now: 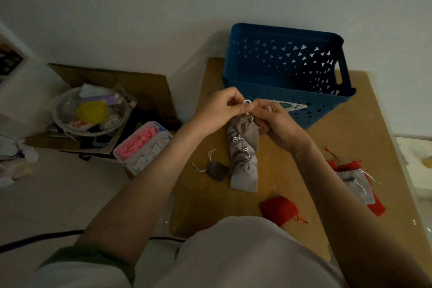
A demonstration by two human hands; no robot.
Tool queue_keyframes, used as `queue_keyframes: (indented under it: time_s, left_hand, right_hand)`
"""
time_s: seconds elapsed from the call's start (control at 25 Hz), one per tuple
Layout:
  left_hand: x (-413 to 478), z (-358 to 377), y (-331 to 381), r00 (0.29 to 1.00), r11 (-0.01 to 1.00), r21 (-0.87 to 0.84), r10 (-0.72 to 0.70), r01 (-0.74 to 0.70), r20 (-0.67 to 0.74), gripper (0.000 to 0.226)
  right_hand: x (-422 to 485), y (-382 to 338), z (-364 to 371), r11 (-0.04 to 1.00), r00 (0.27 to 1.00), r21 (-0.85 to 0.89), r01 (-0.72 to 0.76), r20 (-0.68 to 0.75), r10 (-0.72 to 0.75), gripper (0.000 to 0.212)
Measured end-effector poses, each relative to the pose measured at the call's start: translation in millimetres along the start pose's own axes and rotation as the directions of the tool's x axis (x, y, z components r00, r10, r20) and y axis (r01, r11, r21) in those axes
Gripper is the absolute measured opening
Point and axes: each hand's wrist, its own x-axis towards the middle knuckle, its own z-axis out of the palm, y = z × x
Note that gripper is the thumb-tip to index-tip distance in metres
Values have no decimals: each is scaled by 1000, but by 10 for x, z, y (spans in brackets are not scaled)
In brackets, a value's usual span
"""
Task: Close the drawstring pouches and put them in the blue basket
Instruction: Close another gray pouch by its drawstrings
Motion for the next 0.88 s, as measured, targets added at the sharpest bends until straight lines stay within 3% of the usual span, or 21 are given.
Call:
queue_keyframes:
  time_s: [0.12,0.24,0.4,0.56,0.68,0.88]
  left_hand:
    - [6,-57,41,998,991,128,-32,26,50,17]
    - [-4,-93,37,997,980,192,-59,50,45,5]
    - [-3,-29,14,998,852,520,61,-58,12,11]
    - [-32,201,29,989,906,418,121,-74,-88,21]
    - [-64,295,5,979,948,309,128,-74,-158,26]
    - [-45,285,-72,959,931,349,190,-108,-210,20]
  right_hand:
    - [-13,-9,25,999,1000,-46,-2,10,3,20]
    - [-29,-51,72,999,999,-36,22,-34,-23,17]
    - [-31,-44,140,997,1000,76,30,-11,-30,20]
    - [1,20,170,958,991,257,128,-70,-114,19]
    - [-21,12,158,956,978,227,188,-128,-162,21]
    - [-19,-12,151,965,976,196,173,-163,-142,14]
